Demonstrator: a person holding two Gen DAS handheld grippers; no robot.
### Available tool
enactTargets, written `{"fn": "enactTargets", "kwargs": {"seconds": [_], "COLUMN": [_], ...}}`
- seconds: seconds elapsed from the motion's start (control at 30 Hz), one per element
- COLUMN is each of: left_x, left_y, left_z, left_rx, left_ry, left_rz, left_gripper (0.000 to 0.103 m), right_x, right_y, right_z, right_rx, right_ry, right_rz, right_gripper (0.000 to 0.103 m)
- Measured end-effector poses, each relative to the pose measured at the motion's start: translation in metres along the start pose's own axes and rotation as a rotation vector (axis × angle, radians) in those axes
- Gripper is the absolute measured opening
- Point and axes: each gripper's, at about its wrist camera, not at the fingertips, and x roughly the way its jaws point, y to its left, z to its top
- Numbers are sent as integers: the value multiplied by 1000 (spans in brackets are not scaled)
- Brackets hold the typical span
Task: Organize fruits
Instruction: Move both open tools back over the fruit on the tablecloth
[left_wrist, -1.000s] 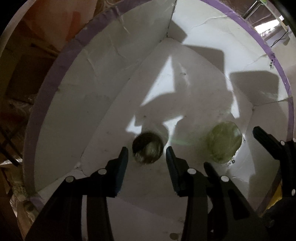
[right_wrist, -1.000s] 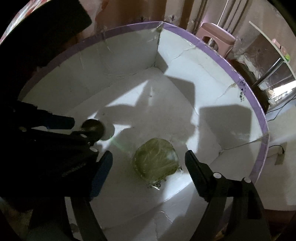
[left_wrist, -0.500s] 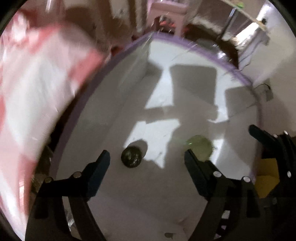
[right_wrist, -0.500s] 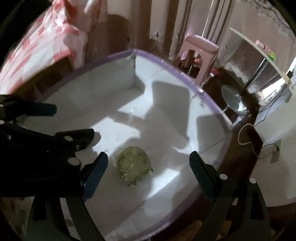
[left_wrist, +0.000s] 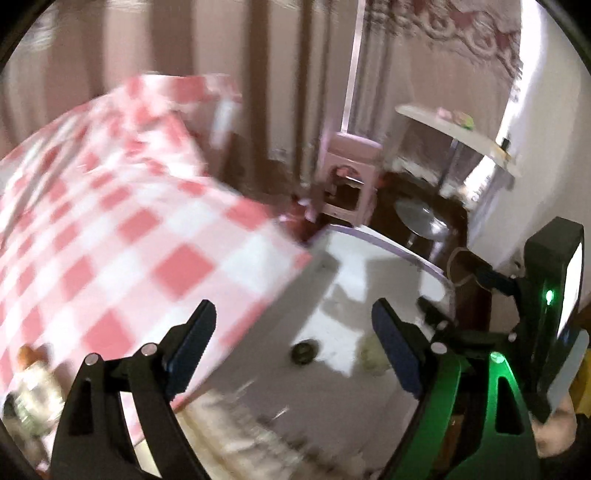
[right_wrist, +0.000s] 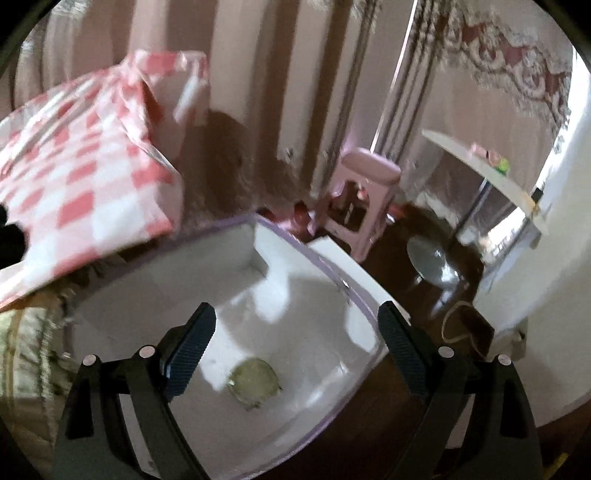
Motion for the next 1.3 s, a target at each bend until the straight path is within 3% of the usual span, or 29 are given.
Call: {"fn": "enactTargets", "kwargs": {"seconds": [0.17, 0.6, 0.73, 1.0, 1.3], "left_x": [-52, -155, -173, -178, -152], "left_y": [43, 155, 179, 218, 232], "left_z": [-31, -136, -163, -199, -199], "left_rx": [-57, -426, -518, -664, -672], "left_ry": [-50, -126, -128, -76, 25], "left_rz": [70, 265, 296, 284, 295], "left_gripper": [86, 86, 85, 67, 59], "right_x": [-21, -65, -75, -85, -87], "right_y": [14, 116, 145, 198, 249], "right_z": [7, 18, 18, 14, 15], "right_rx": [-9, -187, -249, -334, -415], "right_ry": [-15, -24, -12, 25, 6], "right_rz": [198, 496, 547, 624, 635], "right_gripper": [87, 87, 87, 87, 87]}}
